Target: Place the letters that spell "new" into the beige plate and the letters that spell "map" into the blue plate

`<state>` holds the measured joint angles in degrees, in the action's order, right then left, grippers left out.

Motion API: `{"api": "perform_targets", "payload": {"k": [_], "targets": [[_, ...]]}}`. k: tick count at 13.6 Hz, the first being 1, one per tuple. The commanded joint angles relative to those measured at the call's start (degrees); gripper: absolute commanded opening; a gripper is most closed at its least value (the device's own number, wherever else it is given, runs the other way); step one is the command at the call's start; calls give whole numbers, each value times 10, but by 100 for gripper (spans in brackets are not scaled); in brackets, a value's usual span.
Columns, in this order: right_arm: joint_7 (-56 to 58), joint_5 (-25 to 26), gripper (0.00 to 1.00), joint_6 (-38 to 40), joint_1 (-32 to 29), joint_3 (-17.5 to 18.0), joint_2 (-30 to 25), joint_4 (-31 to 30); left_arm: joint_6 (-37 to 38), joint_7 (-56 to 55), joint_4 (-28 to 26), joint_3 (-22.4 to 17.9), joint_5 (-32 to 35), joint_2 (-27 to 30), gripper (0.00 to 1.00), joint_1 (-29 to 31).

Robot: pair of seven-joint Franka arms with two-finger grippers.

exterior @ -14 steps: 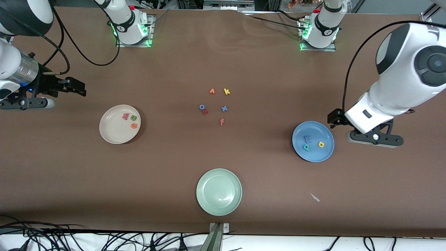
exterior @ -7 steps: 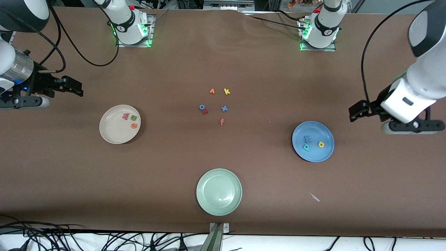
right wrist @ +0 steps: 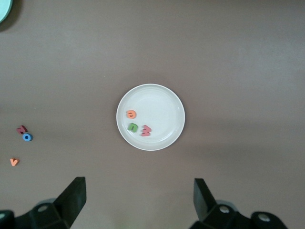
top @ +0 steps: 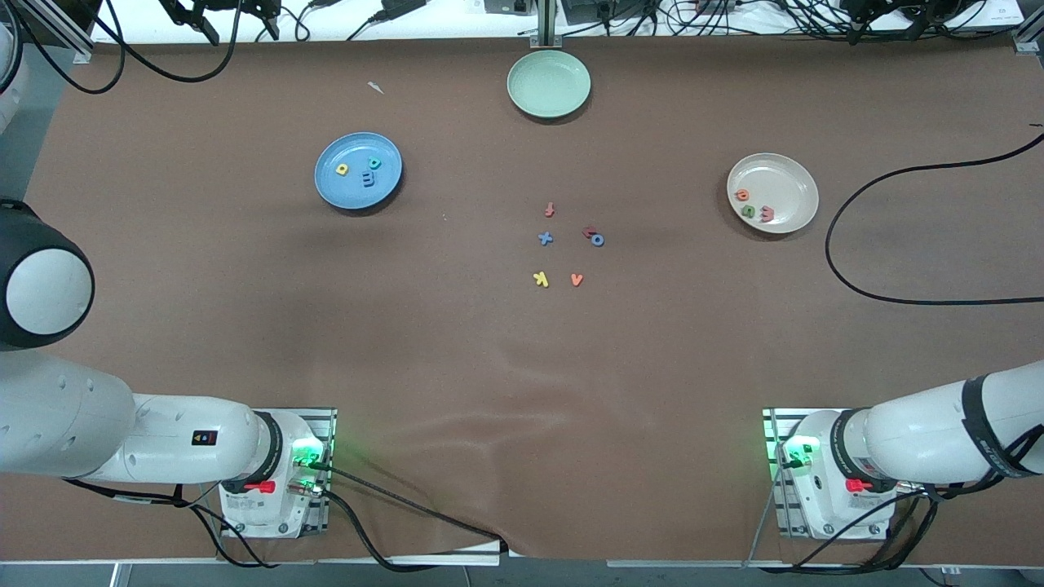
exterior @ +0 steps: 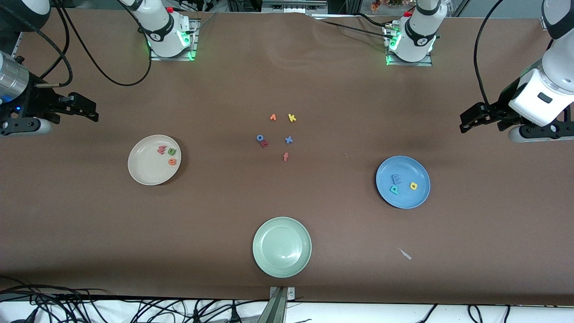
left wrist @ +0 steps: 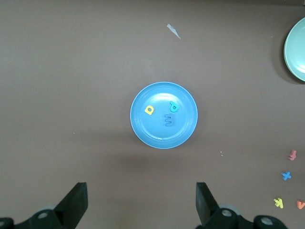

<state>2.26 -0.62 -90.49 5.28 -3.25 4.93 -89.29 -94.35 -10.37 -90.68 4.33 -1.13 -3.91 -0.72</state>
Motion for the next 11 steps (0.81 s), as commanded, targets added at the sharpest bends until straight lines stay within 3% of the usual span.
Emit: {"api": "perform_targets", "payload": {"k": [1, 11], "targets": [[20, -8, 100, 12, -10, -3, 3, 12, -3, 52, -19, 0, -18, 17, 100, 5], [15, -7, 100, 13, -4, 0, 4, 10, 23, 69, -8, -3, -13, 12, 100, 5]]}}
